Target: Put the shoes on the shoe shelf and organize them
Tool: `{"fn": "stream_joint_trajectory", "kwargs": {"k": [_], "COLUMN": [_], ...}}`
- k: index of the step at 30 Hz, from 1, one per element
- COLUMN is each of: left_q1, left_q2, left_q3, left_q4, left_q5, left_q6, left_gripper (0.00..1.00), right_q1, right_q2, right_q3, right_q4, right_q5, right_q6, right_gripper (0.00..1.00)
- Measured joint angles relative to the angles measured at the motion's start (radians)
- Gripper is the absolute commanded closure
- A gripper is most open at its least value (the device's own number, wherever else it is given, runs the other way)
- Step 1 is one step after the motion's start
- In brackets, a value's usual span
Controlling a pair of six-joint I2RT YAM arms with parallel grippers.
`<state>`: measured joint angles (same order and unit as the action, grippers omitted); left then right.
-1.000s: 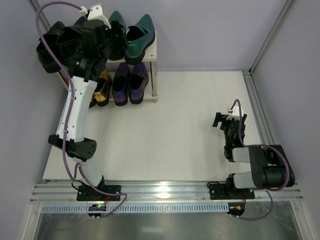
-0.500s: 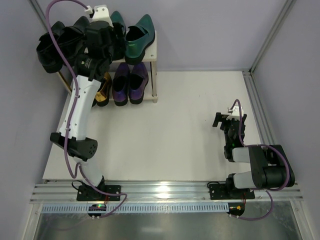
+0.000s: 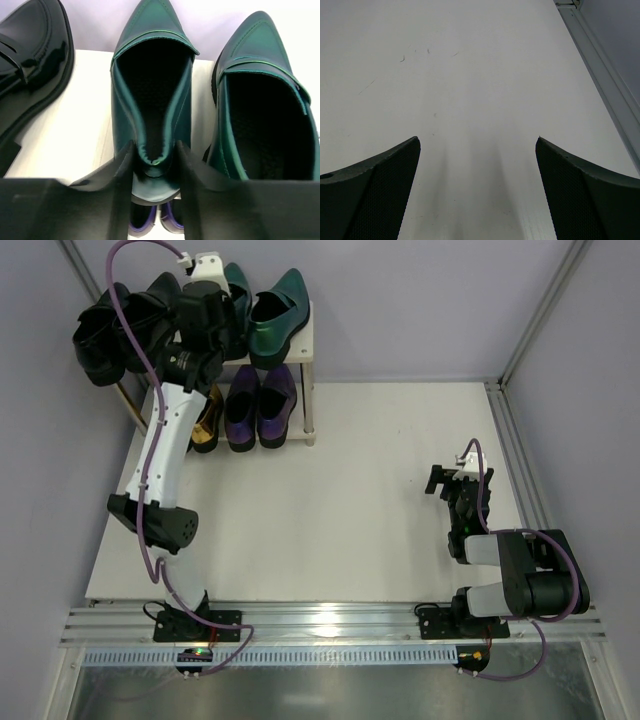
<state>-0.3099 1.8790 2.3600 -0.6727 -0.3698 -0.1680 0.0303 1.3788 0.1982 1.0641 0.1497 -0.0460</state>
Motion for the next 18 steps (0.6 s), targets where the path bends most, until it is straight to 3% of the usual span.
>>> {"fn": "stream_joint_trajectory", "kwargs": {"k": [3,18], "left_q1": [0.003,0.003], "left_q2": [0.002,-0.027], "left_q3": [0.000,-0.004], "left_q4": [0.001,-0.029], "left_q5": [0.008,0.003], "left_q6": [-0.002,0.015], "left_gripper": [0.99,1.00], "right_q1": [0.000,0.000], "right_q2": [0.000,0.000], "right_q3": [0.000,0.000], "right_q4": [0.000,0.000], "right_q5": [0.000,0.000], "right_q6": [0.000,0.000], "right_gripper": [0.03,0.03]}}
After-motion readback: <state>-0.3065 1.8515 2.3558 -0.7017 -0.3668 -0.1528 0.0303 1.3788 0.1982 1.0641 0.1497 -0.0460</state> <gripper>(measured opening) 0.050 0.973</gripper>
